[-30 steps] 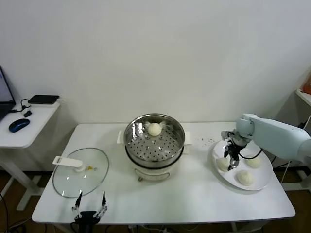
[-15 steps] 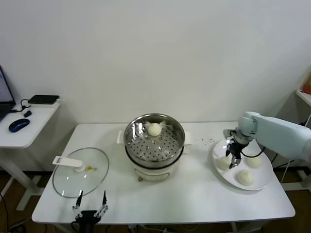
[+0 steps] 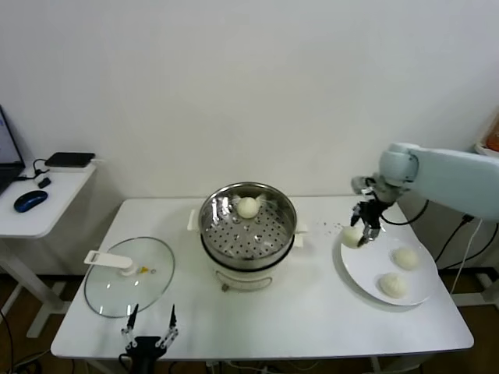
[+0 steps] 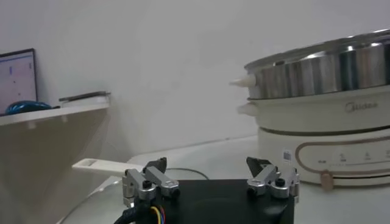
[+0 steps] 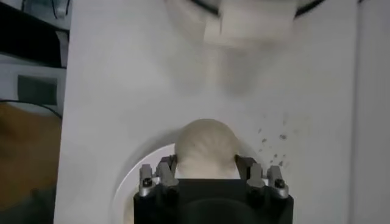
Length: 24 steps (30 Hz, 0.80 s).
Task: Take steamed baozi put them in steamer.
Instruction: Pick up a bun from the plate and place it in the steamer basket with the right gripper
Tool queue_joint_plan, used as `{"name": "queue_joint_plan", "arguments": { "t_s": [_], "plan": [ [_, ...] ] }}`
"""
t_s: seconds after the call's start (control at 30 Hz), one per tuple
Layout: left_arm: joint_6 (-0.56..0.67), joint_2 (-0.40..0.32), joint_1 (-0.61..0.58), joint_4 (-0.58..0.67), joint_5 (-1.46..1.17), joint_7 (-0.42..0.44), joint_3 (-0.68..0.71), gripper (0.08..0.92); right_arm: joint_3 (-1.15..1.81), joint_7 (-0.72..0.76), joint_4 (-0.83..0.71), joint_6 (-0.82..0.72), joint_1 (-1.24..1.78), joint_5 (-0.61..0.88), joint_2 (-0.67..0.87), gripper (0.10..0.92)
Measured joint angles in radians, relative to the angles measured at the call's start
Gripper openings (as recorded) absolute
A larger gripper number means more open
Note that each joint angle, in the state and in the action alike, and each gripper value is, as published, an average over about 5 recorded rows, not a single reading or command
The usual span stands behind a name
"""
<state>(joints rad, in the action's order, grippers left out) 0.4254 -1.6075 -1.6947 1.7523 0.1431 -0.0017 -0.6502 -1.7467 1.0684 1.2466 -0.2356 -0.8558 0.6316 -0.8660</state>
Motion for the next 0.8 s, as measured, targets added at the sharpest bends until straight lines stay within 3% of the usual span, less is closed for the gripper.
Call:
{"name": "queue_joint_plan", "arguments": {
  "t_s": [0.47, 0.8],
  "plan": [
    [-0.001, 0.022, -0.01, 0.023, 0.003, 0.011, 0.006, 0.823, 0.001, -0.026, 0.078, -0.076, -0.213, 0.24, -0.19, 0.653],
    [0.008, 0.028, -0.019, 0.025, 0.009, 0.012, 0.005, 0.823, 0.084, -0.095, 0.014, -0.139, -0.126, 0.283, -0.373, 0.653]
  ]
}}
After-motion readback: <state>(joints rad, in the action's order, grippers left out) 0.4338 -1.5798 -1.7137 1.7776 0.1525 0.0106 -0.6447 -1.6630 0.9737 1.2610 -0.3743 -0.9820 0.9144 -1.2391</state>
